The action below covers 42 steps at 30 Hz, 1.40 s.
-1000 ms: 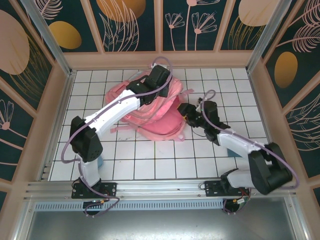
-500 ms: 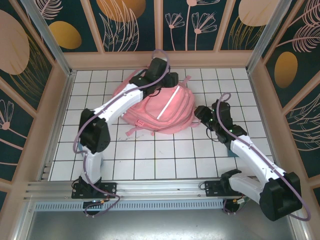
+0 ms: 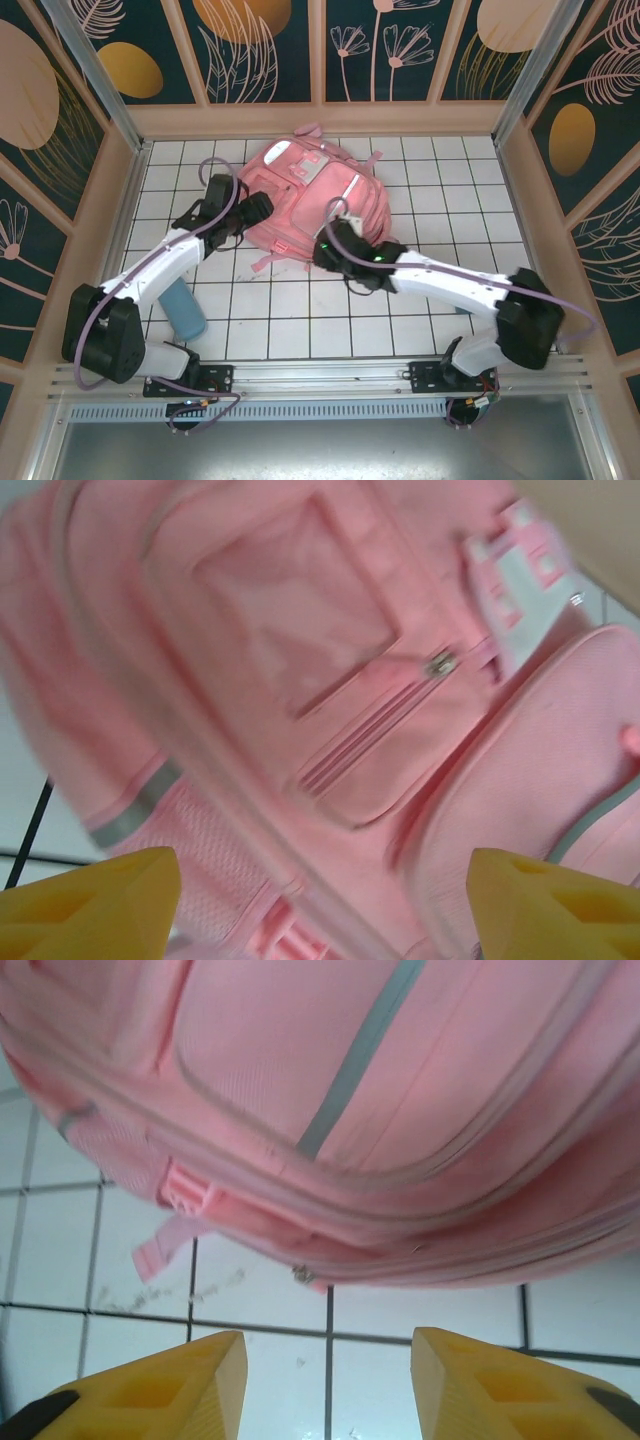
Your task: Pack books, pencil case, and school supplies into a backpack
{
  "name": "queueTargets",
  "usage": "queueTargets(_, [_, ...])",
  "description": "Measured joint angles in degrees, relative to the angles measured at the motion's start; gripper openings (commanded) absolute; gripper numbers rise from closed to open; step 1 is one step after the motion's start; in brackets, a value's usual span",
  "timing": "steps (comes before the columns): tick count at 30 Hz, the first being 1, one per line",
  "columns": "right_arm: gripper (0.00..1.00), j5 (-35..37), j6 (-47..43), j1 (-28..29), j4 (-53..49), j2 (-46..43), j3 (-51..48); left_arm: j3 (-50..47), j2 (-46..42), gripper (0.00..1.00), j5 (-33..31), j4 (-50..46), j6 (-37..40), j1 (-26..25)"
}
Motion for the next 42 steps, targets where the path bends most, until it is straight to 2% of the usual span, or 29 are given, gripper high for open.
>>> queueTargets(7, [0.36,4.9,3.9,5.7,-4.1,16.4,10.0,-6.4,-1.4,0.76,2.1,0.8,-3.1,3.7])
queueTargets(15, [0.36,7.3,9.0,5.9,-7.0,25.8,15.4,-9.3,-4.5,0.78,2.3,2.5,-3.7,7.5])
queueTargets(18, [0.32,7.4,10.2,5.8,-7.3,28.6,17.8,-10.1,-4.9,0.78,2.6,3.0,-3.7,8.0])
queueTargets(21, [0.27,8.0,11.7,5.5,-7.5,30.4,19.3,-10.9,-5.1,0.78,3.7,3.5,-3.9,8.0])
queueTargets(30, [0.27,12.4,15.1,4.4,-11.1,34.2,22.4,-12.5,-5.5,0.78,6.0,4.7,-4.8,8.0])
queueTargets(36, [0.13,14.0,16.6,4.4,-13.1,34.2,22.8,-12.9,-5.6,0.78,7.3,6.0,-5.0,8.0])
queueTargets(42, [0.07,14.8,15.5,4.7,-14.3,34.2,22.8,-14.2,-5.9,0.78,8.6,6.8,-6.1,8.0])
